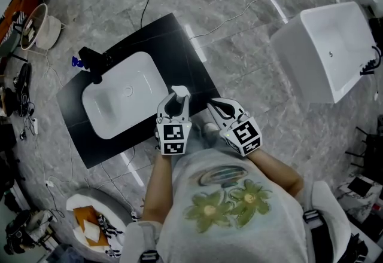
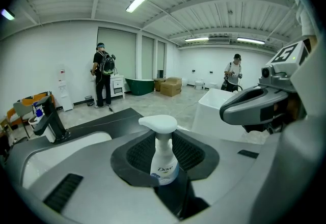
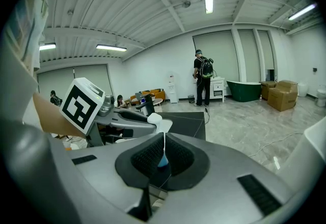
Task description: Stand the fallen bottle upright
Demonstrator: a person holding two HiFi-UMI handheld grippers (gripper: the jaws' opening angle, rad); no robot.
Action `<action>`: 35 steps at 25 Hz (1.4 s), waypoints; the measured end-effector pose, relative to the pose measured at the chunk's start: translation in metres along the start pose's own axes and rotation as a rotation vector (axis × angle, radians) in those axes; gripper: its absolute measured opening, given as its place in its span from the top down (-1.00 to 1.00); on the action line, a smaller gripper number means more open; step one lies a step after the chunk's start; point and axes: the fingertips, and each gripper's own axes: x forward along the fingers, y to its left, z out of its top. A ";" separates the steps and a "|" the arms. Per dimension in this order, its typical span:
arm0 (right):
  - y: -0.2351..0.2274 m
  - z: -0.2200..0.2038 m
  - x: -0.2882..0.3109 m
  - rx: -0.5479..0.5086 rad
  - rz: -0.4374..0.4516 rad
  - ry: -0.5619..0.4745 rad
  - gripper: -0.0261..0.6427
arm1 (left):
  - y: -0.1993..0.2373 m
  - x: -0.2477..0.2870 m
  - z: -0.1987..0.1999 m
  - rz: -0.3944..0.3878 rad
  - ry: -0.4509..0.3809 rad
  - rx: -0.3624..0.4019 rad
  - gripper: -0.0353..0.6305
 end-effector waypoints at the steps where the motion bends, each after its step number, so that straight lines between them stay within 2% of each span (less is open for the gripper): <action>1: 0.000 -0.001 0.000 0.001 0.001 0.001 0.79 | 0.000 -0.001 -0.001 0.000 -0.001 -0.001 0.54; 35: 0.015 -0.009 0.006 -0.022 0.051 0.024 0.79 | -0.001 -0.016 -0.014 0.004 0.011 -0.023 0.54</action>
